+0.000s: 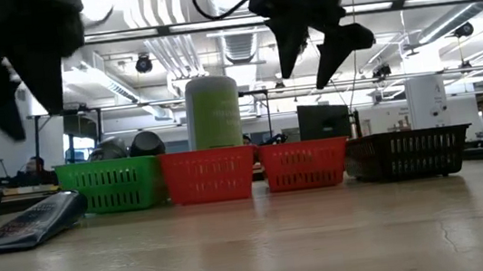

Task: Pick & Place Travel size toiletries
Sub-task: Put the blue shaving cream into the left red bin

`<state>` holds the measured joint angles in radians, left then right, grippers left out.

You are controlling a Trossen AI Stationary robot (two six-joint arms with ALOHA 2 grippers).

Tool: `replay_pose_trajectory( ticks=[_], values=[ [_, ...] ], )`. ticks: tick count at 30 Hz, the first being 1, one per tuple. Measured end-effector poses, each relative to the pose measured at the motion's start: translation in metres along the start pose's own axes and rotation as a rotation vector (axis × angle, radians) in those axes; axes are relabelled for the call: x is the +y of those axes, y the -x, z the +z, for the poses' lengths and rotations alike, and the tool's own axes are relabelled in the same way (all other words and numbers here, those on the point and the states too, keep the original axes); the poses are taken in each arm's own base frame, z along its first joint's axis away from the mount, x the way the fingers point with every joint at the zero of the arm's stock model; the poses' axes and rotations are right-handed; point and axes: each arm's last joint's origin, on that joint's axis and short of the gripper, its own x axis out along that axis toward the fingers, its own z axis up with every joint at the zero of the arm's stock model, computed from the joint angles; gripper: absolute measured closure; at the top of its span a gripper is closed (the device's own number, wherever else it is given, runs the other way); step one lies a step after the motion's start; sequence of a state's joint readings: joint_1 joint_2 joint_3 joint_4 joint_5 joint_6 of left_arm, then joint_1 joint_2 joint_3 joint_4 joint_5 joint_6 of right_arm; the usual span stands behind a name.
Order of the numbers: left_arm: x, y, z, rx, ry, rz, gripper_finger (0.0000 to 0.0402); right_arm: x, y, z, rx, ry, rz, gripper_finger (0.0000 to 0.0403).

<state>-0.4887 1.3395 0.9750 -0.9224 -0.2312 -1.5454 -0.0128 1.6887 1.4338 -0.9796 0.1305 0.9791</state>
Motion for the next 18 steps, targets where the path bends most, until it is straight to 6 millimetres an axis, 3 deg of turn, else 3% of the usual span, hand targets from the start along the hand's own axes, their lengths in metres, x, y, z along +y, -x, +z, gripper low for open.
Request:
replay_pose_trajectory(
  ticks=[4,7,12,18],
  values=[
    [-0.004,-0.024,-0.007,0.049,0.249,-0.115,0.0061,-0.002,0.0,0.0,0.006,0.029,-0.014,0.0092],
    [-0.011,-0.036,-0.009,0.052,0.34,-0.19,0.0065,-0.002,0.0,0.0,0.007,0.069,-0.014,0.0101],
    [-0.012,-0.049,-0.011,0.036,0.426,-0.08,0.0079,-0.006,0.002,0.001,0.008,0.125,-0.033,0.012],
    [-0.029,-0.061,-0.006,0.014,0.454,-0.008,0.009,-0.011,0.004,0.005,-0.001,0.162,-0.057,0.0137]
  ],
)
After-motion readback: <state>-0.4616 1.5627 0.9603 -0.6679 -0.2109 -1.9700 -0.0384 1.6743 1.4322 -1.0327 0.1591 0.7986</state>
